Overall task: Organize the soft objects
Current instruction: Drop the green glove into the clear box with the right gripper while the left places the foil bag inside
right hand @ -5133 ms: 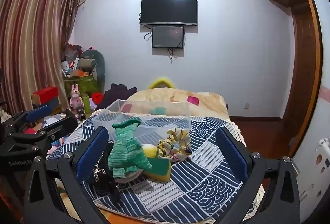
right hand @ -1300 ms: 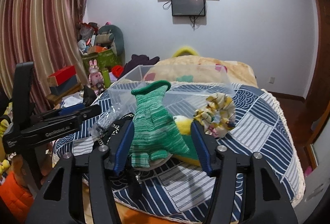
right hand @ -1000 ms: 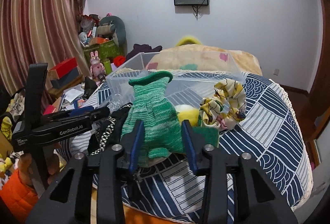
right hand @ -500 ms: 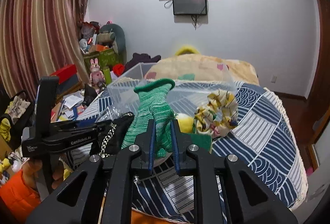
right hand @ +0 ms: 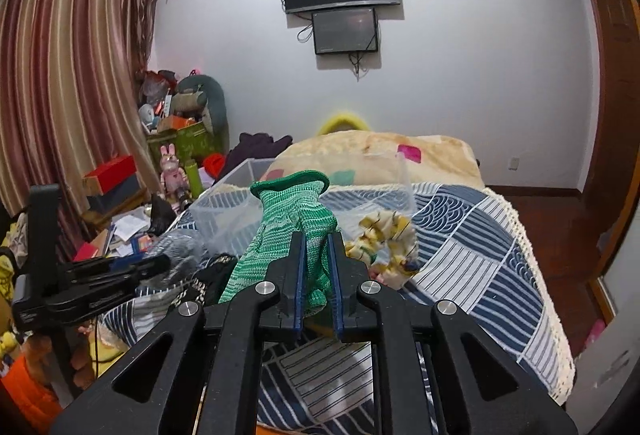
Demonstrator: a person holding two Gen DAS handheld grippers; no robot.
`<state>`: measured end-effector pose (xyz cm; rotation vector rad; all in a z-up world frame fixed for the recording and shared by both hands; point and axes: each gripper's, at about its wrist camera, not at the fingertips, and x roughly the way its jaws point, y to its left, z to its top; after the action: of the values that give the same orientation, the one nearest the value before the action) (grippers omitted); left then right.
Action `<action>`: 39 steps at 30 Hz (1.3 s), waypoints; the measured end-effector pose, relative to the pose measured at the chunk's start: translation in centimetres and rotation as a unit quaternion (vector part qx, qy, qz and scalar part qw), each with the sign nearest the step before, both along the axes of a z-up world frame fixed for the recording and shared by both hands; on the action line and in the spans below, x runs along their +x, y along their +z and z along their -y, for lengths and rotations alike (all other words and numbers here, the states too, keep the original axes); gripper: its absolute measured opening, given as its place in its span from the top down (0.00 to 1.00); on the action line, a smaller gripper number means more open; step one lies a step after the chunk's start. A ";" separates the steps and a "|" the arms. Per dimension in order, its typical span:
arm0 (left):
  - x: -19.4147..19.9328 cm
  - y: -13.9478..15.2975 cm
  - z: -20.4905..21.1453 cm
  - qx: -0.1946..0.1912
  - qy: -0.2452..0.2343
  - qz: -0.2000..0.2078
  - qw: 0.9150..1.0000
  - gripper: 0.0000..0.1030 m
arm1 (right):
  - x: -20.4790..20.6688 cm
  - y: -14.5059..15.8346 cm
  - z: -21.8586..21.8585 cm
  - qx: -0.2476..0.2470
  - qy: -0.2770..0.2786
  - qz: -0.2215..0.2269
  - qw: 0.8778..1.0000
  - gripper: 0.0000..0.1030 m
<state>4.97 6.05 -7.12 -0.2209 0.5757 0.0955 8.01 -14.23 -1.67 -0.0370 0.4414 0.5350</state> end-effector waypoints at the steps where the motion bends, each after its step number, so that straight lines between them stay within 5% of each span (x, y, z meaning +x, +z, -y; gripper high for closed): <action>1: -0.1 0.4 0.1 0.000 -0.002 0.006 1.000 0.75 | 0.0 0.2 0.1 0.001 -0.001 0.003 1.000 0.90; 17: 2.4 6.6 -0.1 0.001 -0.021 0.076 0.997 0.75 | 2.5 3.1 0.0 0.014 -0.024 0.043 0.999 0.90; 27: 6.7 6.4 -1.0 -0.009 -0.032 0.054 0.998 0.75 | 5.8 3.6 -2.3 -0.011 -0.017 0.047 0.999 0.90; 39: 12.3 4.7 -1.0 -0.006 -0.041 -0.003 0.999 0.75 | 9.6 2.1 -3.6 -0.034 -0.011 -0.004 0.999 0.90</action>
<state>17.25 7.00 -2.41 -0.2083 0.5916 0.0129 17.66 -10.63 0.38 -0.0951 0.4679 0.4982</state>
